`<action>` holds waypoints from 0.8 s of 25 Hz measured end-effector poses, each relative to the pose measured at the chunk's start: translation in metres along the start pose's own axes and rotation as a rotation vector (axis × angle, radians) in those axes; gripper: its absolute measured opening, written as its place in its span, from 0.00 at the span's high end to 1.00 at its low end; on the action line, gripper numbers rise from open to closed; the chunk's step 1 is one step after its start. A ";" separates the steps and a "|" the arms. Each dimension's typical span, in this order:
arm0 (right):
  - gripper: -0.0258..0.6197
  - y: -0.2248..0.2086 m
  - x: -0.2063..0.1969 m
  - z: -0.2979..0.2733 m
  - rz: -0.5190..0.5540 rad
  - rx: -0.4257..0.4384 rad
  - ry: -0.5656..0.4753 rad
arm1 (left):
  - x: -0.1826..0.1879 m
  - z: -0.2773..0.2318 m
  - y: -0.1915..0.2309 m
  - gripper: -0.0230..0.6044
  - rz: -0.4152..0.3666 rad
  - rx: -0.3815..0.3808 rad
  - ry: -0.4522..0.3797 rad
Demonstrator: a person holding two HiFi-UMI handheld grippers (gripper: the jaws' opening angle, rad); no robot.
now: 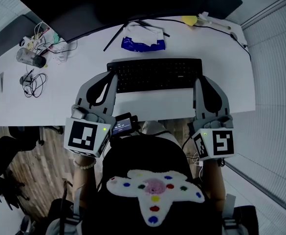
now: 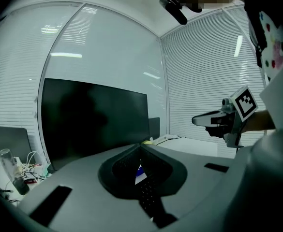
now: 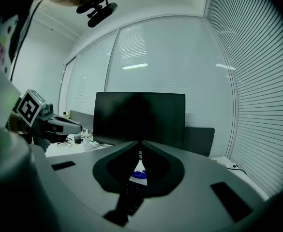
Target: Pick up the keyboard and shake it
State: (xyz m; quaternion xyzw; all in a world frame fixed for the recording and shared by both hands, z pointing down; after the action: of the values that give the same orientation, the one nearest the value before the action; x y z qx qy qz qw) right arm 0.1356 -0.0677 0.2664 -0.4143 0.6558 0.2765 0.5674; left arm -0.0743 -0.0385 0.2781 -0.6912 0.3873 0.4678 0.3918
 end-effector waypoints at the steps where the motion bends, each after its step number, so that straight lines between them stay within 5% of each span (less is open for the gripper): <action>1: 0.89 0.000 -0.001 0.000 0.001 0.000 0.003 | 0.000 0.000 -0.001 0.94 0.005 0.000 0.005; 20: 0.89 0.002 -0.005 -0.010 0.009 0.003 0.017 | -0.001 -0.007 -0.005 0.94 -0.022 -0.018 0.014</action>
State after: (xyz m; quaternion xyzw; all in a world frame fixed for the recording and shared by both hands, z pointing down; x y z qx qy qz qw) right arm 0.1288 -0.0735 0.2729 -0.4126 0.6628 0.2745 0.5613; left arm -0.0675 -0.0431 0.2814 -0.7021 0.3783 0.4622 0.3877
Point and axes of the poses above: the fingertips, and each gripper's own axes: z backward along the fingers, y to its left, x out of its top, the point moved 1 cm from there along z, backward along the fingers, and after that the axes turned 9 degrees about -z, right-handed, at the moved point
